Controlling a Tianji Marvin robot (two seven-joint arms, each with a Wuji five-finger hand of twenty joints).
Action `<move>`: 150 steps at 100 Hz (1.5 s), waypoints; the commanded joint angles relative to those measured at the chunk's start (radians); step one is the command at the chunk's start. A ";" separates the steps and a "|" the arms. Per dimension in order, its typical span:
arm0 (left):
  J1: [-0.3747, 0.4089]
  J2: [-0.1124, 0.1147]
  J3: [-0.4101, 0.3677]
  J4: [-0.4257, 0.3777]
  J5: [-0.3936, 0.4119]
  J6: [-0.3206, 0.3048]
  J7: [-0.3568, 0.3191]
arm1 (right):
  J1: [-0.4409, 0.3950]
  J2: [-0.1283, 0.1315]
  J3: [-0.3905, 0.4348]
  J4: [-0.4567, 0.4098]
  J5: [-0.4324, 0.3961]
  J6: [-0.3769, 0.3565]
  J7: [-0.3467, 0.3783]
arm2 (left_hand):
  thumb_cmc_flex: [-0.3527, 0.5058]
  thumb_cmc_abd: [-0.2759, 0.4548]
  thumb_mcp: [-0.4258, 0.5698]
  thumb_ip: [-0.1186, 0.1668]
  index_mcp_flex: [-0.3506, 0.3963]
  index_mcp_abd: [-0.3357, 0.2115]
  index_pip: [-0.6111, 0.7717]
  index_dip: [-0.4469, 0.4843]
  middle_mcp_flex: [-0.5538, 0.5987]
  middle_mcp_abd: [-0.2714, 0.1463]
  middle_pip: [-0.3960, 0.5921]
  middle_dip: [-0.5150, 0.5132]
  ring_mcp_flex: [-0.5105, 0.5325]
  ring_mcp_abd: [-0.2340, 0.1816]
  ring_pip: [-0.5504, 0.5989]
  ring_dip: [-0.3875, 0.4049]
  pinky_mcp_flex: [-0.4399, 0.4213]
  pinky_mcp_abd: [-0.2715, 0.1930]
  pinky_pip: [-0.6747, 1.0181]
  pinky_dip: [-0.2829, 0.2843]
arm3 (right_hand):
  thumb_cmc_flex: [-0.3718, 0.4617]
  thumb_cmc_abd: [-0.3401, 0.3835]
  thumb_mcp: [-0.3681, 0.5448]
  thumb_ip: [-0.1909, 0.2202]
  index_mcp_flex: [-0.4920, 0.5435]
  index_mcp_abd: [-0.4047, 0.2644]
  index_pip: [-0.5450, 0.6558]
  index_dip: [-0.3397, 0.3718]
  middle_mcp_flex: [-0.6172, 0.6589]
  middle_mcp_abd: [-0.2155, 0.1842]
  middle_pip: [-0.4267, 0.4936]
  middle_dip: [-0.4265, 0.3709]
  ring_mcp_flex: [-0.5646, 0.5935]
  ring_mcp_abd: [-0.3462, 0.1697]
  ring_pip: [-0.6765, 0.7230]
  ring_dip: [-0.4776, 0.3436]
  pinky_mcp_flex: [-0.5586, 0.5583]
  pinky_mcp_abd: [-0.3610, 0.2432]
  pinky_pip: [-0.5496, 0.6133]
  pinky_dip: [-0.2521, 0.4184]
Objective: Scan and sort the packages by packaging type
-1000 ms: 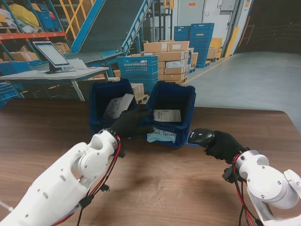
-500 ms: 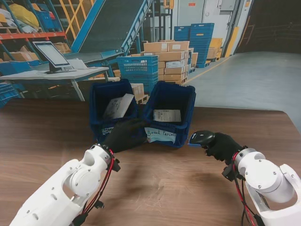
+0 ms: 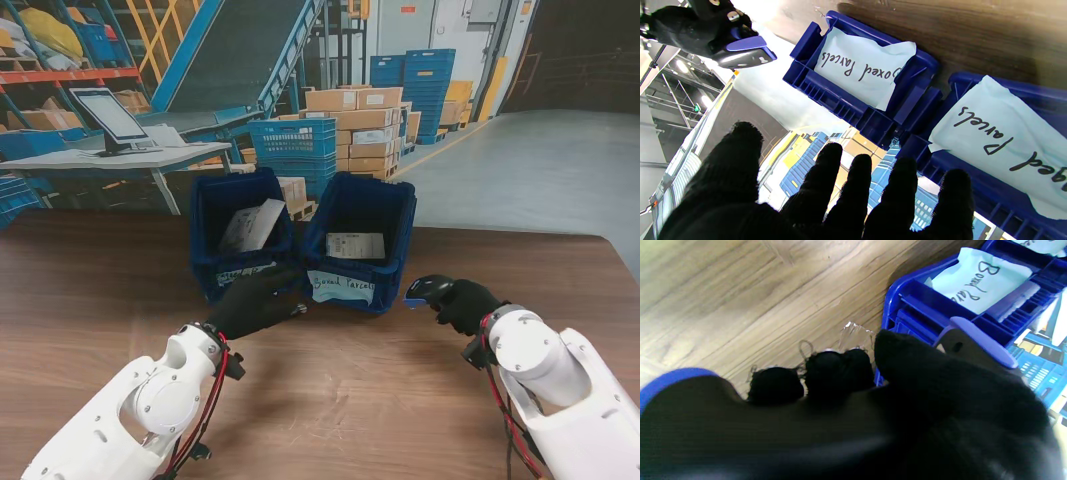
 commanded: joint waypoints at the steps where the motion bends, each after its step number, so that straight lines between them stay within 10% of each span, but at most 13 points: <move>1: 0.005 0.000 0.000 0.009 -0.010 -0.013 -0.015 | 0.027 -0.013 -0.013 0.015 -0.014 0.011 0.008 | 0.028 0.029 -0.035 0.019 -0.025 0.015 -0.014 -0.001 -0.036 0.006 -0.013 -0.008 -0.041 0.019 -0.033 -0.012 -0.016 -0.018 -0.033 -0.008 | 0.072 0.088 0.110 0.029 0.029 -0.090 0.013 0.003 0.007 -0.006 -0.003 0.001 0.022 -0.009 0.017 0.014 0.008 -0.005 0.053 0.012; 61: 0.027 -0.001 -0.025 0.012 -0.028 -0.024 -0.012 | 0.193 -0.020 -0.090 0.230 0.015 0.065 0.010 | 0.035 0.024 -0.035 0.021 -0.022 0.015 -0.016 0.000 -0.036 0.009 -0.013 -0.007 -0.044 0.021 -0.036 -0.012 -0.015 -0.017 -0.050 0.000 | 0.065 0.088 0.120 0.033 0.027 -0.094 0.029 -0.010 0.010 -0.009 0.007 -0.006 0.028 -0.013 0.016 0.011 0.015 -0.004 0.051 0.008; 150: 0.018 0.002 -0.017 0.028 -0.050 -0.063 -0.037 | 0.222 -0.001 -0.074 0.371 -0.017 0.045 0.074 | 0.035 0.023 -0.036 0.021 -0.041 0.015 -0.023 -0.001 -0.057 0.006 -0.025 -0.010 -0.066 0.019 -0.047 -0.016 -0.023 -0.021 -0.081 0.007 | 0.061 0.104 0.080 0.028 0.019 -0.115 0.011 -0.057 -0.002 -0.024 -0.008 -0.034 -0.002 0.003 -0.034 -0.017 -0.015 -0.014 0.016 -0.009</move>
